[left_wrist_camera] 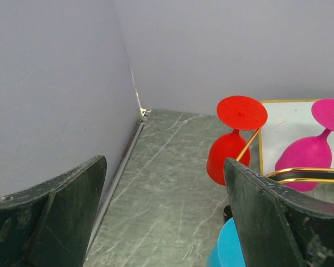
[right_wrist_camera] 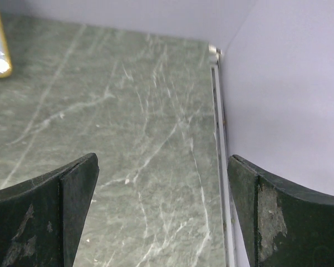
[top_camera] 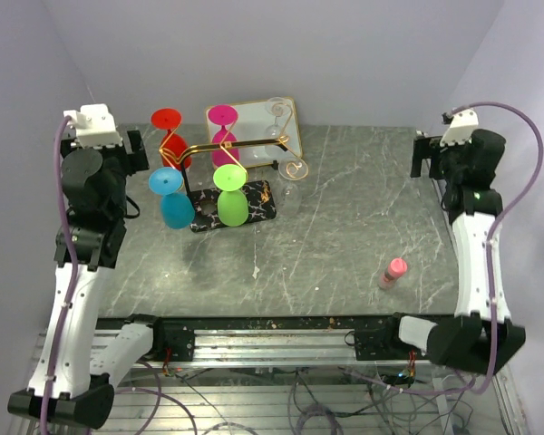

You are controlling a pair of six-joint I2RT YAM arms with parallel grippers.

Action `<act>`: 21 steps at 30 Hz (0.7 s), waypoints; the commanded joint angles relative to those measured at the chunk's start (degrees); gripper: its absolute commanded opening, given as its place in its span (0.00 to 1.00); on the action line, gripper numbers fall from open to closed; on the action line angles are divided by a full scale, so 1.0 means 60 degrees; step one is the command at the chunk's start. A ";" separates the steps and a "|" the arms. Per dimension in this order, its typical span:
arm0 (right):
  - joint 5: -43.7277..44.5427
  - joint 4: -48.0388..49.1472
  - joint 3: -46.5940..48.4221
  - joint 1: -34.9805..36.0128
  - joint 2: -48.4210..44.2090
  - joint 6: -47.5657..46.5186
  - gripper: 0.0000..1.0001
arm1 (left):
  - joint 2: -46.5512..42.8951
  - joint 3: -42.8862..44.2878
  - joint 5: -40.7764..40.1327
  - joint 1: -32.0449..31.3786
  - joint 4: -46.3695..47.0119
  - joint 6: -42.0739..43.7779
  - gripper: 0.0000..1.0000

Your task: Place the wine glass upside down on the wine glass rack

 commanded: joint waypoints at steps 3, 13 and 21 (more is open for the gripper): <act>-0.1314 0.0566 -0.0929 -0.0027 -0.1831 -0.0179 1.00 | -0.0910 -0.0369 0.1570 0.0340 -0.0128 0.0487 0.96; -0.2060 0.0062 -0.1730 -0.0027 -0.2877 -0.0730 1.00 | -0.1217 -0.0337 0.1917 0.0579 -0.0836 0.0310 0.96; -0.1999 -0.0595 -0.1272 -0.0042 -0.2721 -0.0519 1.00 | -0.1472 -0.0095 0.2505 0.0588 -0.1543 0.0564 0.96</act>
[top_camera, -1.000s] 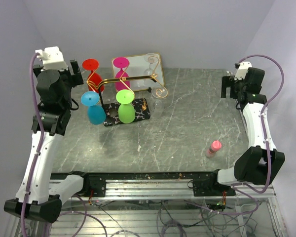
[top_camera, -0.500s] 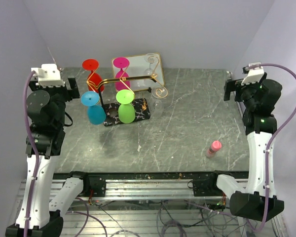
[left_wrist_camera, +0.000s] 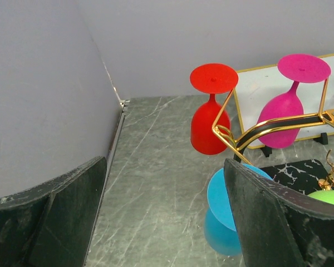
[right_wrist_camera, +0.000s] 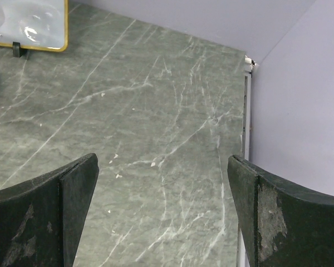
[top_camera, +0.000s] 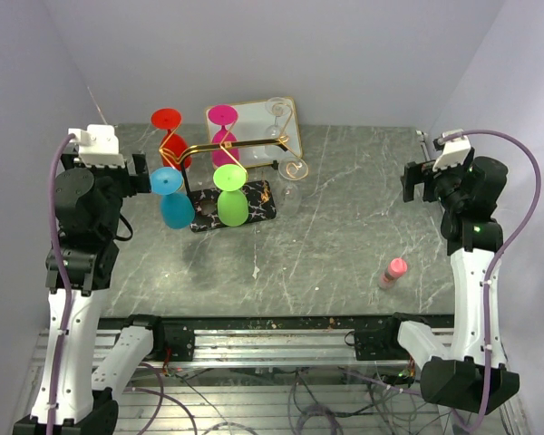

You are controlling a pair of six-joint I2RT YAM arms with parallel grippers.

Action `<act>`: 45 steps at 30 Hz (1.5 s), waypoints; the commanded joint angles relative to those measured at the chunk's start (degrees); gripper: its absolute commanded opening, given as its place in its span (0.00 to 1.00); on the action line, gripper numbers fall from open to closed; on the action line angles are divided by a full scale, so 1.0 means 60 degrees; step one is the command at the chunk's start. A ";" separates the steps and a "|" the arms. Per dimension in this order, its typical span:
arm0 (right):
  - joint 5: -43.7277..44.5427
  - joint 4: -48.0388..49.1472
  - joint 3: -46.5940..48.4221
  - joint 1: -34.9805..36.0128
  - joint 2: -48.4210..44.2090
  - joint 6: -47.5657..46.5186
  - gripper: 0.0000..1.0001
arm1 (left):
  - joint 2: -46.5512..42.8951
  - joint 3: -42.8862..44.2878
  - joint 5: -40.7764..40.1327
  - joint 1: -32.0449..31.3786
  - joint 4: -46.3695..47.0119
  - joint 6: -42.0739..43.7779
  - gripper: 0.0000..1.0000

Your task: Place the wine glass upside down on the wine glass rack

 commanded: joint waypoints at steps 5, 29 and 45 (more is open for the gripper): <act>0.0115 -0.1038 0.0877 -0.0071 -0.0210 0.0092 1.00 | -0.0377 0.0337 0.0260 0.0104 -0.0507 0.0066 0.96; 0.1181 -0.0865 0.0083 -0.0139 -0.1105 0.0638 1.00 | -0.1042 -0.0686 -0.0741 0.0104 -0.0327 -0.0396 0.96; 0.0976 -0.1090 -0.0077 -0.0189 -0.1187 0.0581 1.00 | -0.1046 -0.0688 -0.0638 0.0109 -0.0452 -0.0346 0.96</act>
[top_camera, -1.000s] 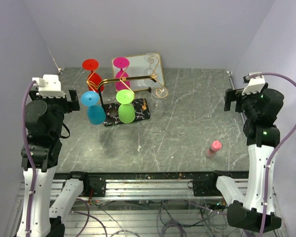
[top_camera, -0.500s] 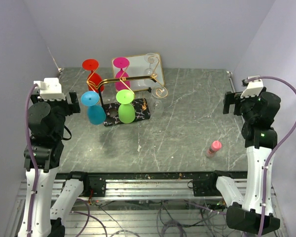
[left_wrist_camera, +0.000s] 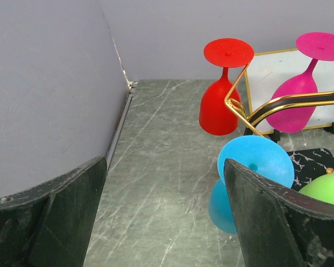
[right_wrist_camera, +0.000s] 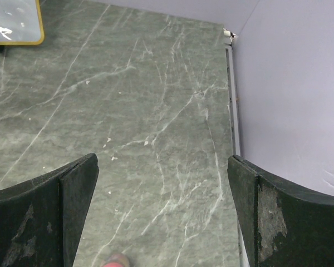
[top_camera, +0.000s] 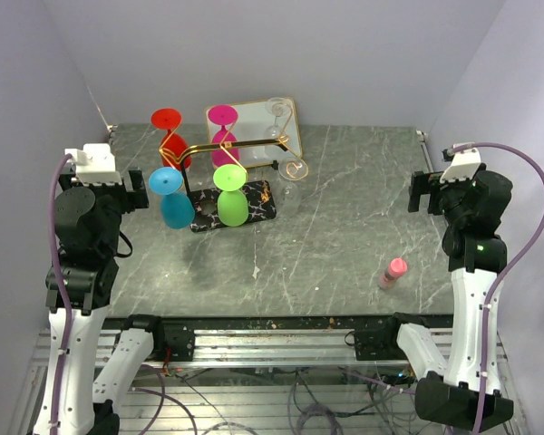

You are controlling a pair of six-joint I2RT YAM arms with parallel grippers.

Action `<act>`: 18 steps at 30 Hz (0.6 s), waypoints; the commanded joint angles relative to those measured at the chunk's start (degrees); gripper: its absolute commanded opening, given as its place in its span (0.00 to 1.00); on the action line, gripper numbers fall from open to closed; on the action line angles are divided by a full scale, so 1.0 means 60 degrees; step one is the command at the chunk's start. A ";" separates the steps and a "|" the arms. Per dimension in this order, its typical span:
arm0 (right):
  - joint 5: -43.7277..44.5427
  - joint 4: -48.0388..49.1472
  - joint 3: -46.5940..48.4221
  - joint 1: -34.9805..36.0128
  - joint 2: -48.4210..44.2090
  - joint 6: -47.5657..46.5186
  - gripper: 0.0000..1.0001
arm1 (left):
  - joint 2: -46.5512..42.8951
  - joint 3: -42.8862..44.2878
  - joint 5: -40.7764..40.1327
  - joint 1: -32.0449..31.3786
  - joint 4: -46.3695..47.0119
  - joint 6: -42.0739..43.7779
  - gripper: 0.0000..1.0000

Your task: Place the wine glass upside down on the wine glass rack

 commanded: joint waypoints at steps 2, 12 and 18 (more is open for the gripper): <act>-0.0197 0.0020 0.0081 -0.0100 -0.0094 0.0046 1.00 | -0.0112 0.0069 -0.0083 0.0106 0.0186 -0.0068 0.96; -0.0346 -0.0009 0.0050 -0.0119 -0.0048 -0.0008 1.00 | -0.0074 0.0036 -0.0113 0.0104 0.0221 -0.0061 0.96; -0.0409 -0.0025 0.0062 -0.0145 -0.0023 0.0030 1.00 | -0.0071 0.0003 -0.0070 0.0104 0.0236 -0.0038 0.96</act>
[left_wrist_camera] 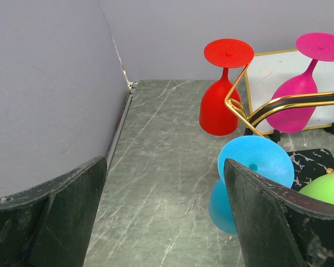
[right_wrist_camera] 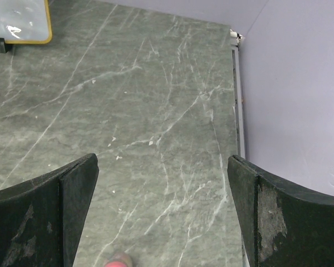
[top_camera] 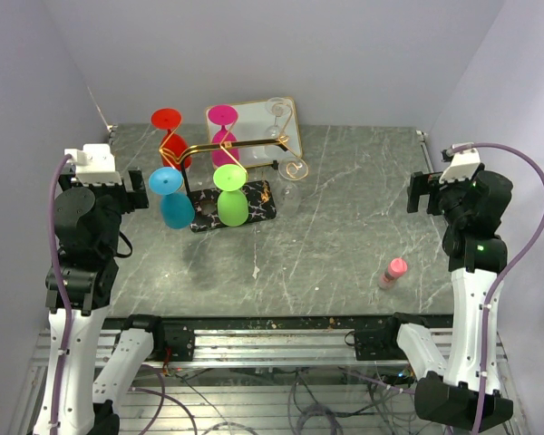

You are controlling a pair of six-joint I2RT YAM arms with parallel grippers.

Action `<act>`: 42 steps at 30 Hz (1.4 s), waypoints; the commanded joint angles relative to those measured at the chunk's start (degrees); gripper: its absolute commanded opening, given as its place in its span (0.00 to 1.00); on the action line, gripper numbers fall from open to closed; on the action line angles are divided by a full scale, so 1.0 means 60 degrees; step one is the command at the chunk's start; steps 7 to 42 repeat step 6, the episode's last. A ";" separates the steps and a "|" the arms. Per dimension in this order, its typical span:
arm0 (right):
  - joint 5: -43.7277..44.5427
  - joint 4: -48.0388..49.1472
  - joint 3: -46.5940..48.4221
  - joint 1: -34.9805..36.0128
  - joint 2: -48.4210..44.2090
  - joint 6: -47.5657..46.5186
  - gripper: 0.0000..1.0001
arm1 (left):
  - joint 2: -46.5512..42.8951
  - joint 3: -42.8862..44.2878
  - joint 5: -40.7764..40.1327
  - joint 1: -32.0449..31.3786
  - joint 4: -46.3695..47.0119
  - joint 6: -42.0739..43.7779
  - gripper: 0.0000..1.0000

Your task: Place the wine glass upside down on the wine glass rack

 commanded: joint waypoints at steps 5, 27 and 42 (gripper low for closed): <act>-0.0331 0.0007 0.0079 -0.0119 -0.0008 -0.0005 1.00 | -0.0011 -0.0015 -0.0015 0.0104 0.0243 -0.0024 0.96; -0.0381 0.0001 0.0075 -0.0120 -0.0003 -0.0012 1.00 | 0.0005 -0.0015 -0.0014 0.0104 0.0238 -0.0024 0.96; -0.0381 0.0001 0.0075 -0.0120 -0.0003 -0.0012 1.00 | 0.0005 -0.0015 -0.0014 0.0104 0.0238 -0.0024 0.96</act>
